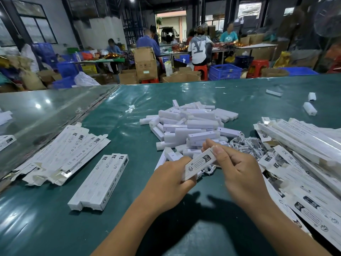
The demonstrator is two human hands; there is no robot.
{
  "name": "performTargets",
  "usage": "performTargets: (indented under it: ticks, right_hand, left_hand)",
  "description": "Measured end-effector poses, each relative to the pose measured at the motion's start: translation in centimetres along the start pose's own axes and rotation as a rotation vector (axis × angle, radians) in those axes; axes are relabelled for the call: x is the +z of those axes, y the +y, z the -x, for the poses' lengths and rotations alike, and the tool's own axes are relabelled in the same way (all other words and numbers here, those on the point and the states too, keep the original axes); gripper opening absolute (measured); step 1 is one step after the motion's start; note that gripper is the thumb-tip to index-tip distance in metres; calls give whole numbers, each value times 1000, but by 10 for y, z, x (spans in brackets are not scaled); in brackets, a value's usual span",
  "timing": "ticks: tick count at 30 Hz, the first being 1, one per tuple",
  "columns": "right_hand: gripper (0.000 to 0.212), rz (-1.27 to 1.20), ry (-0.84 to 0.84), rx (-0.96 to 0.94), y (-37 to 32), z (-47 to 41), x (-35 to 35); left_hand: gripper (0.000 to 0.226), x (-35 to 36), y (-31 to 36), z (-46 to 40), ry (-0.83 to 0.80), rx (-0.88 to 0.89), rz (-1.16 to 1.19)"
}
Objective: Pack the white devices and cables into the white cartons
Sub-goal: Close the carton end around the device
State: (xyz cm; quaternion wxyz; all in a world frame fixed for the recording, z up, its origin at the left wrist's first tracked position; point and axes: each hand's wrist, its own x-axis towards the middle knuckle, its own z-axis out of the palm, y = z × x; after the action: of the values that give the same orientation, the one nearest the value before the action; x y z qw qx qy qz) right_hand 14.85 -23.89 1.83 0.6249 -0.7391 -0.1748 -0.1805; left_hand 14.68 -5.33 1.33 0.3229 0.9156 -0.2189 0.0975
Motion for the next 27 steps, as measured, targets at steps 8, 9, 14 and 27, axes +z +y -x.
performTargets:
  ticks: [8,9,14,27]
  right_hand:
    - [22,157,-3,-91,-5,2,2]
    - [25,156,2,-96,-5,2,1]
    - [46,20,-135,10,-1,1,0]
    - [45,-375,472,522,10,-20,-3]
  left_hand:
    - [11,-3,2,0,4,-11,-37]
    - [8,-3,2,0,-5,-8,-52]
    - [10,6,11,3,-82,54,-159]
    - [95,-22,-1,-3,743,-47,29]
